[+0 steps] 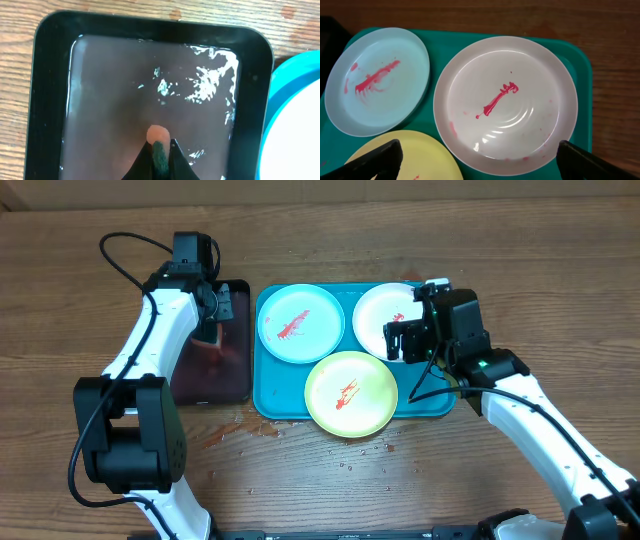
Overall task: Clean dirty plates on tray and stack at the side
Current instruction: 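Grasp the green-and-pink sponge with the left gripper and lift, then carry the sponge with the left gripper over the light blue plate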
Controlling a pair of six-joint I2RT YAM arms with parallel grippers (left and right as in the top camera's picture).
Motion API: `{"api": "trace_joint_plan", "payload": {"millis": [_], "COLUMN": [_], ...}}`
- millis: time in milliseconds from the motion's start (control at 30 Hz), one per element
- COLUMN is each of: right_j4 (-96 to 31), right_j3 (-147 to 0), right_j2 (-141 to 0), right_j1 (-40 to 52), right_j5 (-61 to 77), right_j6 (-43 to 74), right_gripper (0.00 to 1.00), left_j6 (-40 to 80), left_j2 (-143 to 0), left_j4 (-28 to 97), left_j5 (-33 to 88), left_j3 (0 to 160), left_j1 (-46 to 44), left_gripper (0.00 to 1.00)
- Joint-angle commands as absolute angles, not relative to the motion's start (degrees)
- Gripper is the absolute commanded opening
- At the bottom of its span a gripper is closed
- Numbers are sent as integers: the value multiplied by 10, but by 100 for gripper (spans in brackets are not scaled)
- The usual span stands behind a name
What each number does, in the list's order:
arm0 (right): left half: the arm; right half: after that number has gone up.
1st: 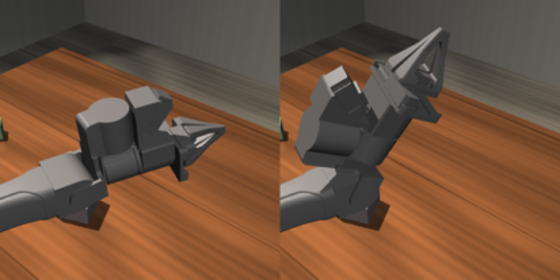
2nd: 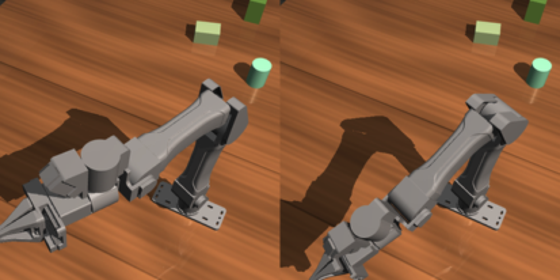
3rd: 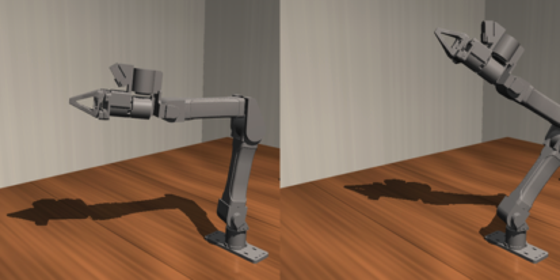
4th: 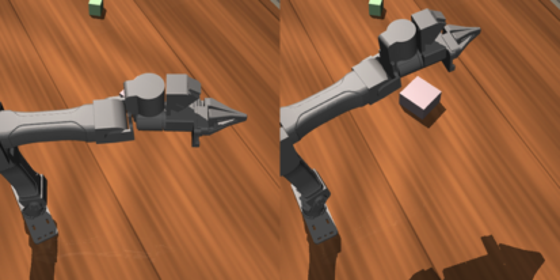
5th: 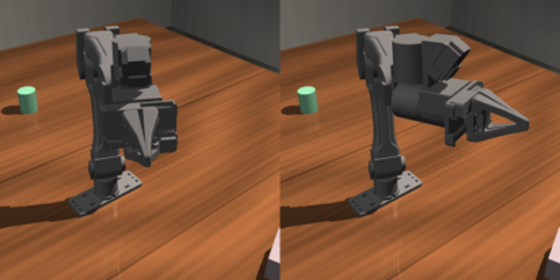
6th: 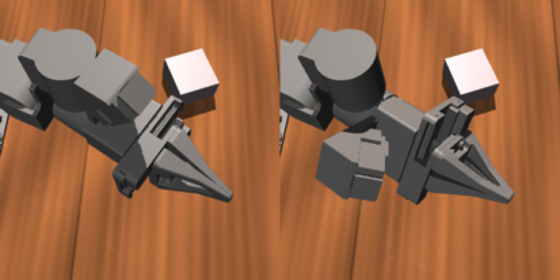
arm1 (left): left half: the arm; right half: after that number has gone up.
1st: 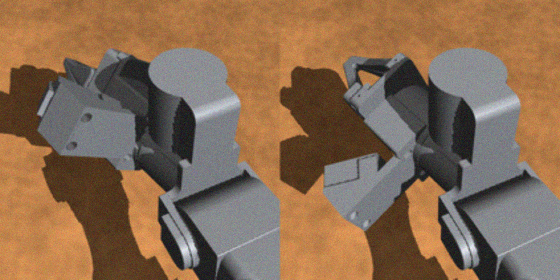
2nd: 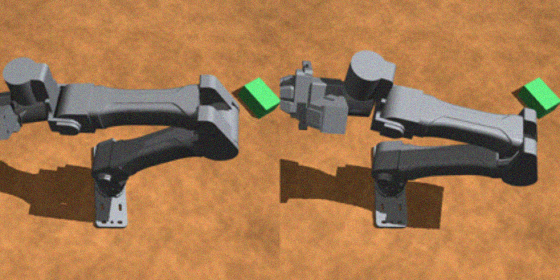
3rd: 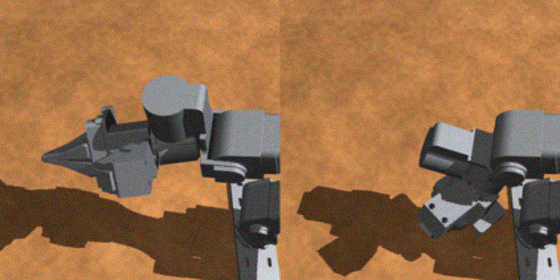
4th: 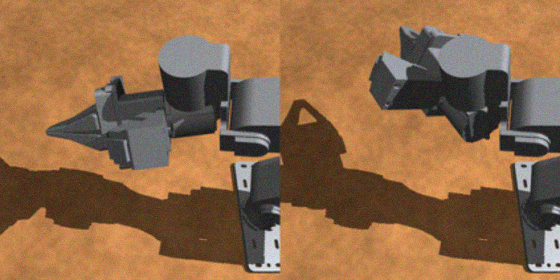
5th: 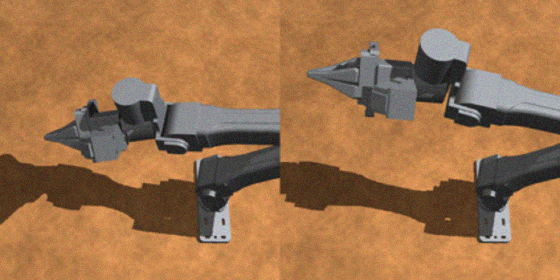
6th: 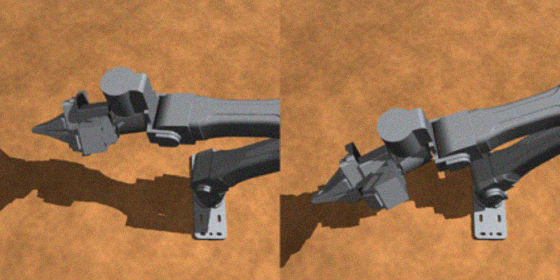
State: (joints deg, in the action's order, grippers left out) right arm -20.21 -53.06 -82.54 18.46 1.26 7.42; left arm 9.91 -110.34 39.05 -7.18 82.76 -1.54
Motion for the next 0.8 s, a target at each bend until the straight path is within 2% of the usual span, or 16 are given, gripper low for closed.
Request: {"api": "trace_joint_plan", "payload": {"millis": [0,167,433,633,767], "right_j4": [-198,-178,-161,-153,-163], "right_j3": [-544,-544,-544,-545,-565], "right_j2": [-831,-831,-848,-873,-882], "right_j1": [185,185,187,189,198], "right_j5": [14,14,61,86,87], "right_j6": [70,70,73,77,92], "right_gripper": [100,100,100,96,91], "left_j6": [121,140,185,218,243], "left_j2": [-1087,-1083,-1101,-1154,-1186], "left_j4": [388,374,285,253,228], "left_j5": [-32,27,16,34,38], "left_j3": [840,875,880,880,880], "left_j1": [-20,-46,-134,-166,-175], "left_gripper": [4,4,4,4,4]}}
